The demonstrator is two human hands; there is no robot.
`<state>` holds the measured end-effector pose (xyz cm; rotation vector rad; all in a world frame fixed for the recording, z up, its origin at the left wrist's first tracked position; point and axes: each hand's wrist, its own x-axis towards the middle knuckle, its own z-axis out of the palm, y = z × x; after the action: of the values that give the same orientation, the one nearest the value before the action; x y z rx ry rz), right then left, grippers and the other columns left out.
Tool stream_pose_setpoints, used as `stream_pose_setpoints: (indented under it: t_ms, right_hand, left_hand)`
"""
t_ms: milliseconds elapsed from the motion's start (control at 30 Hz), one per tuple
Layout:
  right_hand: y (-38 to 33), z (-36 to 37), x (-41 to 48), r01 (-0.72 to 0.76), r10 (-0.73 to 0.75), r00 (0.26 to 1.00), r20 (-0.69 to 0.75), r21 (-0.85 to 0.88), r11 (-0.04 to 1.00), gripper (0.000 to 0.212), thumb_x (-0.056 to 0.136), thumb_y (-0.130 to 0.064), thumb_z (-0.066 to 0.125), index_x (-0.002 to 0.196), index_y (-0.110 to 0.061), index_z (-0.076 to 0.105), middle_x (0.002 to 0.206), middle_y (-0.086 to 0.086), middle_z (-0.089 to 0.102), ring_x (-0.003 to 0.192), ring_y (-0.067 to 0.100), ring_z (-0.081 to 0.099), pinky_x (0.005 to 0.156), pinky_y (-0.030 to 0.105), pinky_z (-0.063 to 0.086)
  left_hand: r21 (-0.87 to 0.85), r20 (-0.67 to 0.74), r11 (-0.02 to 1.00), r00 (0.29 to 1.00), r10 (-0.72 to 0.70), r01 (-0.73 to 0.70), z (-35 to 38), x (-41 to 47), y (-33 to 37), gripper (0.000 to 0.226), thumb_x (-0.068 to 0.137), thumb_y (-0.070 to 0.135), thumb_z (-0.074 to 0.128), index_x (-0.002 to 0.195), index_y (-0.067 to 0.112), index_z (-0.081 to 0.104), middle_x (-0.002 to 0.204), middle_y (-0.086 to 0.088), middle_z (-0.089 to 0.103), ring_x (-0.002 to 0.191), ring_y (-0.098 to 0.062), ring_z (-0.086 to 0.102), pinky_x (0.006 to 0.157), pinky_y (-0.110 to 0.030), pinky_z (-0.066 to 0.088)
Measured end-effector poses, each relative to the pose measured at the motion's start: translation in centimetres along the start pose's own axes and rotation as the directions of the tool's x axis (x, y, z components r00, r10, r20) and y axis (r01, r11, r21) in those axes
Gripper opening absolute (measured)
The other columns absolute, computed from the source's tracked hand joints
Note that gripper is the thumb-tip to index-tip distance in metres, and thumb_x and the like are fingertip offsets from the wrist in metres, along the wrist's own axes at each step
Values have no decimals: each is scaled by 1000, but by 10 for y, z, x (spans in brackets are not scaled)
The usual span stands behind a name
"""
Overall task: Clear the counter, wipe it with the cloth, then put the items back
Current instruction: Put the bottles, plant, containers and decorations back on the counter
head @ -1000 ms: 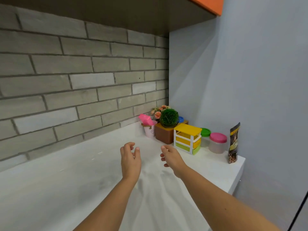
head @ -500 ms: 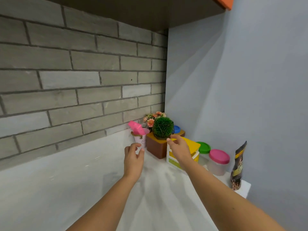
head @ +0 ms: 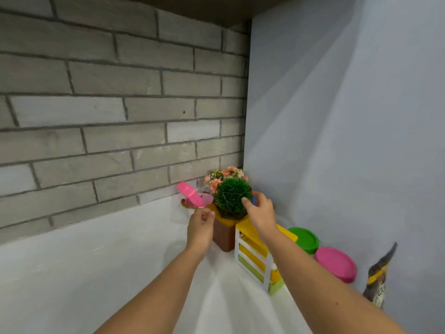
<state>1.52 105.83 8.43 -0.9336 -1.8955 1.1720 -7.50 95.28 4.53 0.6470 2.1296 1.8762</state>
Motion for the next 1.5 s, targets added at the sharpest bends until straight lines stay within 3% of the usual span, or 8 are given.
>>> stream_pose_setpoints:
  t_ms: [200,367,500,600,700,933,1267,1500]
  right_hand:
    - [9,5,28,-38,38,999,19,-20,999,64,91,-36,57,144,-10,30,142,17,33,130,32,36,105,35,31]
    - [14,8,46,-64,65,996,64,-26,998,76,91,-43,53,149,-12,15,152,13,21,137,31,28,109,38,28]
    - [18,13,58,-65,68,994,86,-33,997,74,93,-44,49,150,-14,12,154,12,20,140,30,26,110,40,27]
    - [18,16,64,-43,49,993,109,-62,997,73,94,-46,46,151,-15,11,154,11,22,140,29,26,111,39,28]
    - [18,20,68,-38,48,991,122,-83,996,73,94,-47,44,151,-16,11,155,10,21,142,27,23,113,40,26]
    - [17,25,63,-22,43,992,123,-167,986,67,98,-45,34,150,-9,13,154,15,21,141,29,26,111,39,27]
    - [-11,29,46,80,-57,991,123,-185,980,64,99,-45,31,151,-13,13,147,19,32,133,33,37,105,40,34]
    - [-38,49,20,123,-98,985,141,-188,974,64,99,-44,31,147,-4,22,148,21,32,136,36,31,108,42,31]
  left_hand:
    - [-17,-83,1000,997,3,-4,13,29,5,18,95,23,51,108,11,54,101,-4,53,102,-29,56,92,-47,49]
    - [-12,-108,1000,994,26,-28,26,49,4,32,95,25,50,120,6,52,115,-9,52,105,-23,52,92,-34,42]
    - [-18,-96,999,994,49,-51,33,62,3,10,96,23,47,100,17,54,103,-4,54,96,-19,50,83,-28,39]
    - [-50,-83,998,996,40,-45,37,67,1,9,97,25,45,99,21,53,92,7,52,97,-18,49,85,-28,38]
    - [-39,-34,999,999,26,-28,42,66,2,36,98,29,43,130,12,47,111,2,50,111,-19,48,92,-28,37]
    - [-34,16,998,998,55,-54,43,64,1,44,98,27,43,139,10,40,137,-9,48,127,-24,45,104,-34,38]
    - [-25,-71,986,984,166,-168,17,46,23,37,98,23,44,133,12,48,122,-5,57,113,-15,51,89,-22,41]
    - [18,-159,989,977,145,-144,-25,28,31,33,97,26,47,126,11,55,118,-8,60,107,-21,56,97,-41,47]
